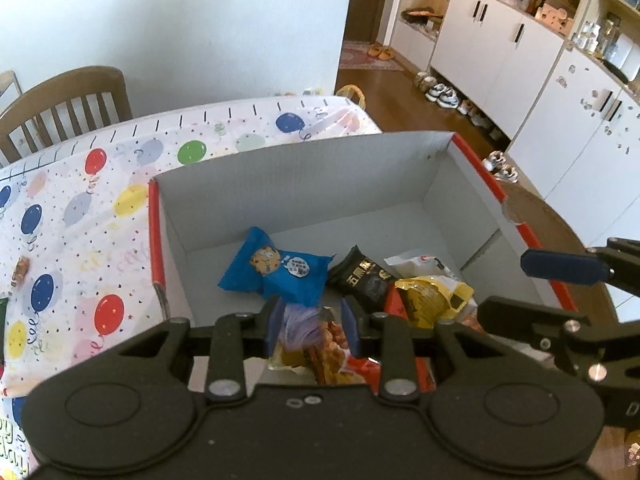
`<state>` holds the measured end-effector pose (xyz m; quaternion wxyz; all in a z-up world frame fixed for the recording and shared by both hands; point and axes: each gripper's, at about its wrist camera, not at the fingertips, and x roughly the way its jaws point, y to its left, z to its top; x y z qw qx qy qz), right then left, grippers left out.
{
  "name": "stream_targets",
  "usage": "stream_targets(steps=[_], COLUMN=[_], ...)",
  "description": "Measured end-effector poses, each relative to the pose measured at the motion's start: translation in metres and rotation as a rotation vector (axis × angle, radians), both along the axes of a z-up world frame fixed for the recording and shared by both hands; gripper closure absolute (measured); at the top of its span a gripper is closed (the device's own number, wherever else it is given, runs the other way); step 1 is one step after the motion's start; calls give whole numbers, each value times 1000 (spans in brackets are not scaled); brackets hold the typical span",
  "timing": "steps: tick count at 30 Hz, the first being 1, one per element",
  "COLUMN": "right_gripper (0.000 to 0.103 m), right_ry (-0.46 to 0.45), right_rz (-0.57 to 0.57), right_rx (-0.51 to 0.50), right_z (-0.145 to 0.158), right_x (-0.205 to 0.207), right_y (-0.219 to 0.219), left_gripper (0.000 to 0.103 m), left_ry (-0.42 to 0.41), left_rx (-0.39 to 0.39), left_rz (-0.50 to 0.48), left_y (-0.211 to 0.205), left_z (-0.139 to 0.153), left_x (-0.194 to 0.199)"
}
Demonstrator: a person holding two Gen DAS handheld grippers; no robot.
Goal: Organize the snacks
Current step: 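Open the right tool to drop the yellow packet while the left tool releases the purple packet, then withdraw both tools from the box toward the tablecloth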
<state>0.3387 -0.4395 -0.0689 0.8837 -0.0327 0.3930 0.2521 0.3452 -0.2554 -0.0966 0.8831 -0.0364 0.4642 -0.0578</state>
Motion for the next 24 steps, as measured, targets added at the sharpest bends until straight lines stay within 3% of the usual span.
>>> stream_targets(steps=[5, 8, 10, 12, 15, 20, 22, 24], right_gripper=[46, 46, 45, 45, 30, 28, 19, 19], right_ry=[-22, -32, -39, -49, -73, -108, -119, -132], right_rz=[-9, -19, -26, -28, -37, -32, -30, -27], right_rx=[8, 17, 23, 35, 53, 75, 84, 96], right_z=[12, 19, 24, 30, 39, 53, 57, 60], right_x=[-11, -18, -22, -28, -39, -57, -63, -71], right_y=[1, 2, 5, 7, 14, 33, 43, 55], left_gripper=[68, 45, 19, 11, 6, 2, 1, 1], left_ry=[-37, -59, -79, -109, -142, -199, -214, -233], left_rx=[-29, -37, -41, -49, -53, -49, -54, -49], left_rz=[-13, -17, -16, -13, -27, -38, -39, -39], left_y=[9, 15, 19, 25, 33, 53, 64, 75], left_z=[9, 14, 18, 25, 35, 51, 56, 62], left_x=[-11, -17, -23, -31, -42, -65, -75, -86])
